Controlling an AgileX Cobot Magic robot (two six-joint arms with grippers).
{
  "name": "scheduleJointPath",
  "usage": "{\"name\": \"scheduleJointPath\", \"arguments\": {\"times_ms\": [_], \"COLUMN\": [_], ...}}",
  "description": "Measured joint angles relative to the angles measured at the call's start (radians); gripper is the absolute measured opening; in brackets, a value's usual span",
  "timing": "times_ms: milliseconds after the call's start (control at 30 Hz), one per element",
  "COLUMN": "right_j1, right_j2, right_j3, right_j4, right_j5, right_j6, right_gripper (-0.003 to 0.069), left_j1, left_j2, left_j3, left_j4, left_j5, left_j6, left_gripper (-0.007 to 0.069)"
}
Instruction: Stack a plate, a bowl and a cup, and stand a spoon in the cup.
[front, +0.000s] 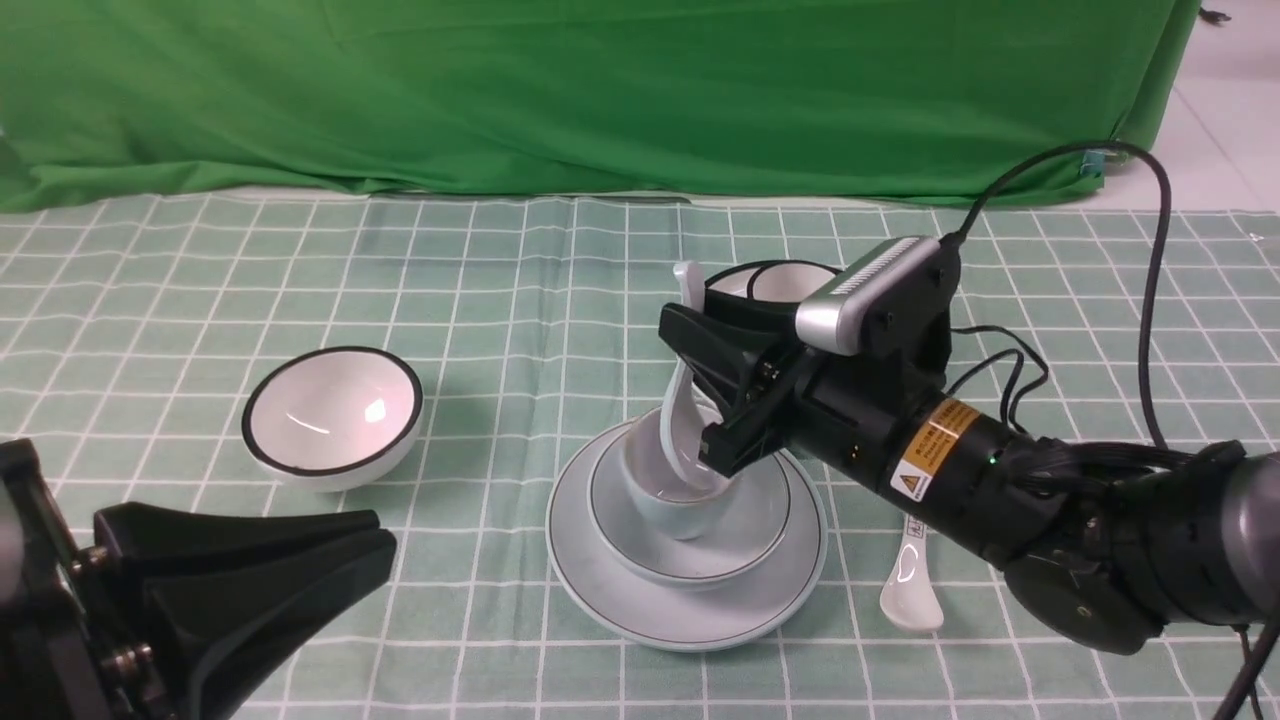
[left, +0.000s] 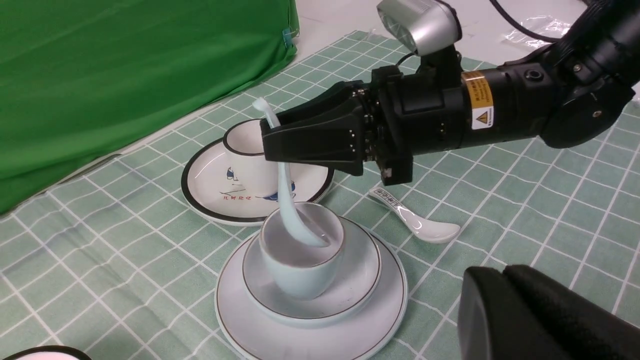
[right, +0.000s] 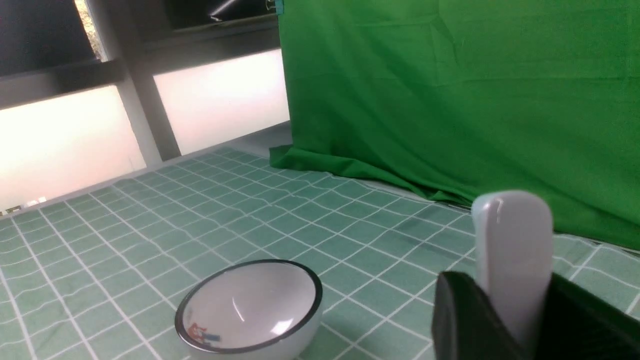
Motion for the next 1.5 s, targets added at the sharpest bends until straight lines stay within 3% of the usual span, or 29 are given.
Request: {"name": "scheduleJointPath", "arguments": {"times_ms": [267, 567, 700, 833, 967, 1167, 1267, 1367, 1500], "right_j1": [0.000, 0.000, 0.000, 0.000, 0.000, 0.037, 0.088, 0.115, 0.124], "right_j2": [0.013, 0.019, 0.006, -0.092, -0.278, -0.605, -0.761, -0.868, -0.977], "right_j3": [-0.007, -0.007, -0.005, 0.006, 0.012, 0.036, 0.113, 0.173, 0.263], "right_j4": [-0.002, -0.002, -0.012, -0.102, -0.247, -0.636, -0.702, -0.715, -0.717], "right_j5": [0.019, 0.065, 0.080, 0.154, 0.367, 0.828, 0.931, 0.966, 1.016], "right_j6": [-0.034, -0.038, -0.017, 0.057, 0.223, 0.685, 0.777, 0.815, 0.892], "right_gripper": [0.0172, 0.0288, 0.0297, 0.0300, 0.0301, 0.0253, 0.0136, 0.0048, 0.0025], "left_j1": [0.000, 0.000, 0.000, 0.000, 0.000, 0.000, 0.000, 0.000, 0.000], "left_j2": [0.000, 0.000, 0.000, 0.000, -0.010, -0.103, -0.149, -0.160, -0.160], "left_j3": [0.000, 0.000, 0.000, 0.000, 0.005, 0.153, 0.260, 0.306, 0.343], "left_j4": [0.000, 0.000, 0.000, 0.000, -0.001, -0.028, -0.037, -0.036, 0.005], "left_j5": [0.012, 0.012, 0.013, 0.024, 0.026, -0.139, -0.330, -0.426, -0.452], "left_j6": [0.000, 0.002, 0.002, 0.002, 0.002, 0.002, 0.002, 0.002, 0.002], "left_gripper": [0.0010, 0.0010, 0.0010, 0.0010, 0.0010, 0.0010, 0.0010, 0.0011, 0.0011]}}
